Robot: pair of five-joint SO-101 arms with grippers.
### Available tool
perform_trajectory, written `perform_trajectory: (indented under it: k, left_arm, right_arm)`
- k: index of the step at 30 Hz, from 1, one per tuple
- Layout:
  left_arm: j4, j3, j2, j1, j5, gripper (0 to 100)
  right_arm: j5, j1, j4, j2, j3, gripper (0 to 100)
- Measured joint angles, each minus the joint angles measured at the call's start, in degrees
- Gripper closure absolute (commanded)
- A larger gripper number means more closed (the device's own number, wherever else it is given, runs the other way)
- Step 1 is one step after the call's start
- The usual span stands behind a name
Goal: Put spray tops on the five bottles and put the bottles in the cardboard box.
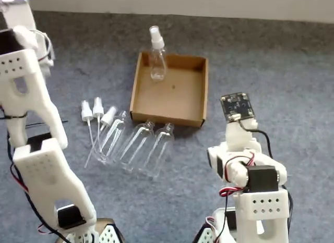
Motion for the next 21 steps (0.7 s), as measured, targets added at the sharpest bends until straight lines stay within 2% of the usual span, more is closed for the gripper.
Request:
perform_trajectory:
  k: [5,9,13,16,21]
  left_arm:
    - [0.3,-2.0,-15.4,0.0,0.0,98]
    - [0.4,2.7,-31.6,2.2,0.0,98]
    - [0.4,14.2,-47.1,10.5,0.0,98]
    - [0.3,23.2,-56.4,19.3,0.0,98]
    - [-7.6,33.8,-67.5,30.6,0.0,98]
  right_arm:
    - [-0.3,-9.8,-0.5,0.0,-5.2,94.3]
    - [-0.3,-16.4,-4.0,0.0,-9.1,94.3]
    - [-0.3,-21.5,-11.4,-0.1,-9.3,94.3]
    - [-0.3,-24.3,-12.9,-0.5,-7.6,94.3]
    - [-0.7,-26.7,-18.0,-2.8,-2.7,97.1]
